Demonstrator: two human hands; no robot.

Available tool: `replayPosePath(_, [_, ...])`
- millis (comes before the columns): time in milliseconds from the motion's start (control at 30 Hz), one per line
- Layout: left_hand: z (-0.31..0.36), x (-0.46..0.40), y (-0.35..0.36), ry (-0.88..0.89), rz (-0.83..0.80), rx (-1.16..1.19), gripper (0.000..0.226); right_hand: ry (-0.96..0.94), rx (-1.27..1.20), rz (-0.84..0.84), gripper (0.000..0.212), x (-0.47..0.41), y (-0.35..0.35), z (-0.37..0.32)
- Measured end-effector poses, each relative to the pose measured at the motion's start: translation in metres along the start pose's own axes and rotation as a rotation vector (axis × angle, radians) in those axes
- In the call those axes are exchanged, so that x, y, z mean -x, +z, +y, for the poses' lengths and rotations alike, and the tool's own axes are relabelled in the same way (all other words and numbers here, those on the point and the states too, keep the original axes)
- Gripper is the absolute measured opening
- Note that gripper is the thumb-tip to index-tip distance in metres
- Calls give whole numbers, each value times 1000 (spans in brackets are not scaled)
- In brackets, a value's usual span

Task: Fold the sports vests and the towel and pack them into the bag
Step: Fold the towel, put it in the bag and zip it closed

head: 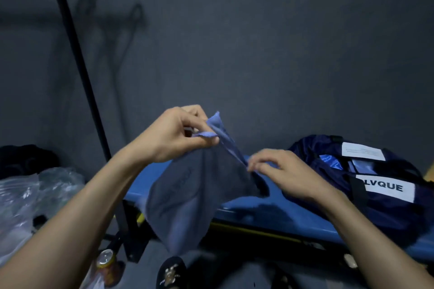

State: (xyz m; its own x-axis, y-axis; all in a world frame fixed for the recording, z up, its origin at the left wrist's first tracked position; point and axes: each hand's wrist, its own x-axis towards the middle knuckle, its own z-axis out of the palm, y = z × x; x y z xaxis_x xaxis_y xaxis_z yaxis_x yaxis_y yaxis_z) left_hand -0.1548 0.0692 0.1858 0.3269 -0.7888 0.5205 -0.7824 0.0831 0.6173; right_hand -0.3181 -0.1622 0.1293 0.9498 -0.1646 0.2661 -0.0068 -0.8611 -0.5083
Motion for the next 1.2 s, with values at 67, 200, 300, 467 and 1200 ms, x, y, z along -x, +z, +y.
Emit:
replayPosePath(67, [7,-2,7,23,-29,-8,8,-145,-414,28,14,-3,4,-34])
replayPosePath(200, [11,0,11,12,7,65,12,-246,-679,88,26,-14,18,-64])
replayPosePath(300, [13,4,18,-16,59,107,12,-206,-835,114,24,-16,28,-63])
replayPosePath(467, [22,13,26,-53,-10,253,15,-177,-932,178,19,-9,34,-50])
replayPosePath(1200, [-20,-17,85,-87,26,347,27,-176,-887,341,29,-20,17,-2])
